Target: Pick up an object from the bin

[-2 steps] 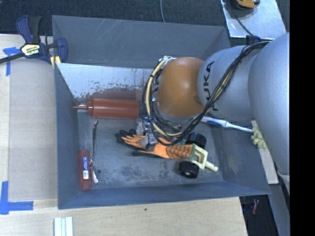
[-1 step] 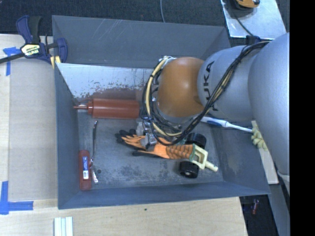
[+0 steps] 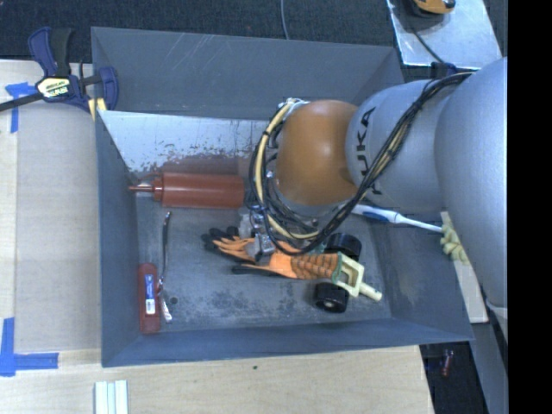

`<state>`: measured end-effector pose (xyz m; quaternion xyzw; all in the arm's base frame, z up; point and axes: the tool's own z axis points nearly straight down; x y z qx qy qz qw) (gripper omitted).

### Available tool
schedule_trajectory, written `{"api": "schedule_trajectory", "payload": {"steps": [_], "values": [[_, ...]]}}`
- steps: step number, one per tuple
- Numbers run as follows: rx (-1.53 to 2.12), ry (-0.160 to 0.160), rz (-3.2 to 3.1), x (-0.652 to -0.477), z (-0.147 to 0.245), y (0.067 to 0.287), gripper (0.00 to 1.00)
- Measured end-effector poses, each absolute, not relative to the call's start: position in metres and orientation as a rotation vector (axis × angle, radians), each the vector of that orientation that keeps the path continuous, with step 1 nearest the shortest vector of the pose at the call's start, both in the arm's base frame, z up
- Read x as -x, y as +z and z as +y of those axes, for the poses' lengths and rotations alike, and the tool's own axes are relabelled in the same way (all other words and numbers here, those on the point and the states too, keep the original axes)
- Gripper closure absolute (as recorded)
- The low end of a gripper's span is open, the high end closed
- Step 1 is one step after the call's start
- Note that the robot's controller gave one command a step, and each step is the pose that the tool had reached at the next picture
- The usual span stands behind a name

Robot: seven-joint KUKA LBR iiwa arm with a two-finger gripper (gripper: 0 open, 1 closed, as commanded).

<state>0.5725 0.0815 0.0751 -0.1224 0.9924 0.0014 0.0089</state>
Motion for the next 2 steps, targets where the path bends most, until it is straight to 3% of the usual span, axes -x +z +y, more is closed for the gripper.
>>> {"api": "schedule_trajectory", "payload": {"steps": [2], "values": [[0.382, 0.005, 3.1, -0.5725, 0.0815, 0.0751, 1.0]]}}
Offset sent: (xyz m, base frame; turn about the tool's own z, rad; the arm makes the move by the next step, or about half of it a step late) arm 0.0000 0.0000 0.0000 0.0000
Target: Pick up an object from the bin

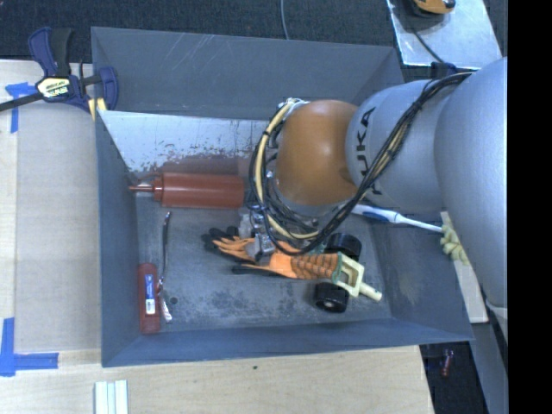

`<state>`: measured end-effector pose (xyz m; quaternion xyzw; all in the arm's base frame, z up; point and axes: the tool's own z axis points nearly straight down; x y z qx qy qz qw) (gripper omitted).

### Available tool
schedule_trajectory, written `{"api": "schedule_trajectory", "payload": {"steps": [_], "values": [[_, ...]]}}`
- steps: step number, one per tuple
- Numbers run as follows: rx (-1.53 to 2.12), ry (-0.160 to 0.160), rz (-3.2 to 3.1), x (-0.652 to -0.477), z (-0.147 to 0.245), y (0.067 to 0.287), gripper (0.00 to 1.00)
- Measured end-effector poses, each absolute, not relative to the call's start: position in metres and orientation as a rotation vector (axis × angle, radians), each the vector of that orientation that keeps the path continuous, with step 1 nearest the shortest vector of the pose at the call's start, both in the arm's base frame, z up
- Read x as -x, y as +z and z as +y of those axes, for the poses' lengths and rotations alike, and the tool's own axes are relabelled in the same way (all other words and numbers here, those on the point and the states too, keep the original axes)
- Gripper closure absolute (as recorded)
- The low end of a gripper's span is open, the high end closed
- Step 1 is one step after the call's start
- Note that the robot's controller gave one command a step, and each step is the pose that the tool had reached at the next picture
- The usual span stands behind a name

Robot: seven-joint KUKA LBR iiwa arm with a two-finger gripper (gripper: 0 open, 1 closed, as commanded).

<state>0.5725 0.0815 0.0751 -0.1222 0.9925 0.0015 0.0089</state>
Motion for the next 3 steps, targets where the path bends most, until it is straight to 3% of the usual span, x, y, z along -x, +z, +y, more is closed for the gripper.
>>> {"api": "schedule_trajectory", "payload": {"steps": [3], "values": [[0.381, 0.005, 3.101, -0.5725, 0.0815, 0.0751, 1.0]]}}
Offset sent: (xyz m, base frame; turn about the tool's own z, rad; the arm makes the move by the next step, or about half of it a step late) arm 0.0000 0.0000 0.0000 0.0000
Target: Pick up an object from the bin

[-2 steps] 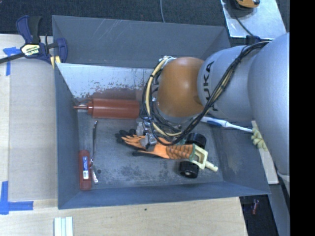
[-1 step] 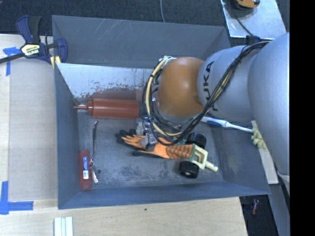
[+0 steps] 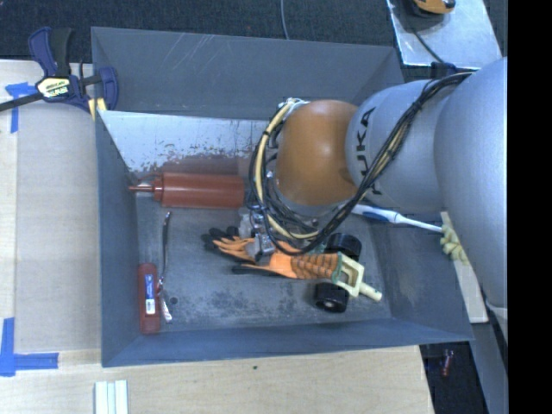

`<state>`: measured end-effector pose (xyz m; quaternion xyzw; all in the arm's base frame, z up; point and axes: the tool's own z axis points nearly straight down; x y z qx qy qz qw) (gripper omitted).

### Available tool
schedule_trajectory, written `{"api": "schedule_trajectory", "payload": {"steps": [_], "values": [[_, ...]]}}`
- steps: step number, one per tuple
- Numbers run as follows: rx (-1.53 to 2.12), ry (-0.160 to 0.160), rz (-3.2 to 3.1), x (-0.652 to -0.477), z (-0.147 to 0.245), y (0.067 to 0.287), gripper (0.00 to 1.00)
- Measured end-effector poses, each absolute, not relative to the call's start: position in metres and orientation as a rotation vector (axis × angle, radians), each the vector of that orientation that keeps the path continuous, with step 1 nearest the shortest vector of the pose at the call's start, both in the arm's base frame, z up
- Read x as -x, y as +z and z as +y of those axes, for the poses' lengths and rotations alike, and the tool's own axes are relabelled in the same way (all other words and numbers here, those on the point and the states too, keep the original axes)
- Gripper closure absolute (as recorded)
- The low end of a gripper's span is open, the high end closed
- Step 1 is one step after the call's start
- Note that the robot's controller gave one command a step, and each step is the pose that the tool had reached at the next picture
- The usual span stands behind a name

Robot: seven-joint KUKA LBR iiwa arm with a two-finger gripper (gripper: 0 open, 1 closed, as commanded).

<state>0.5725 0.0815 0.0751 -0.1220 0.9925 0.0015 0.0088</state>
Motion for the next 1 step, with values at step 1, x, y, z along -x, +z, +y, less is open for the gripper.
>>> {"api": "schedule_trajectory", "payload": {"steps": [1], "values": [[0.381, 0.005, 3.101, -0.5725, 0.0815, 0.0751, 1.0]]}}
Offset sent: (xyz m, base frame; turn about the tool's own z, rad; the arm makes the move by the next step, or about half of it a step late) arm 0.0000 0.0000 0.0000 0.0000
